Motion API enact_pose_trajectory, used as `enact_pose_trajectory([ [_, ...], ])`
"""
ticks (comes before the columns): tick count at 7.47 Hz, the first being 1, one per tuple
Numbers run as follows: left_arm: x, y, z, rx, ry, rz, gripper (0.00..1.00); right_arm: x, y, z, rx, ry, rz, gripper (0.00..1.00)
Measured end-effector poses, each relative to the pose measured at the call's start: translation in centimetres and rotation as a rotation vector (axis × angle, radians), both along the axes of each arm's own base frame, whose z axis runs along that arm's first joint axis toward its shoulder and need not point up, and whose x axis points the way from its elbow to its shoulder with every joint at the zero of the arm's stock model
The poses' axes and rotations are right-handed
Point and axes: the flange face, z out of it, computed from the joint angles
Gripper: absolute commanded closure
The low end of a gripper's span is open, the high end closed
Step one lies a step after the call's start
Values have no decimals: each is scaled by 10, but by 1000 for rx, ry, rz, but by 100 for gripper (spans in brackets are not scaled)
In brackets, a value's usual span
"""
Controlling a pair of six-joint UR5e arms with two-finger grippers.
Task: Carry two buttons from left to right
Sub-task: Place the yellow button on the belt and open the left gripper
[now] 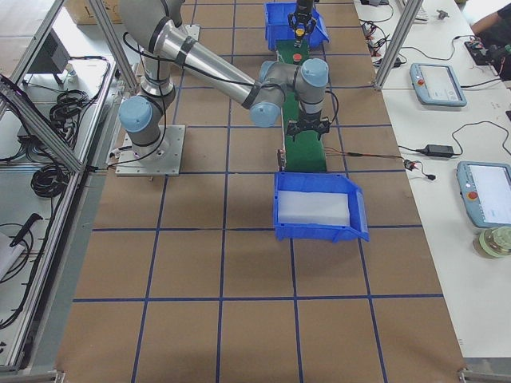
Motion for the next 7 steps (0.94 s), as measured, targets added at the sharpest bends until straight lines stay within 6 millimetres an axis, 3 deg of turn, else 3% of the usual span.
enact_pose_trajectory([
  [2, -5, 0, -12, 17, -5, 4, 5, 0, 0, 0, 1, -1, -1, 0],
  [4, -11, -1, -15, 23, -12, -5, 0, 0, 0, 0, 2, -1, -1, 0],
  [7, -4, 2, 22, -20, -11, -51, 0, 0, 1, 0, 5, -3, -3, 0],
])
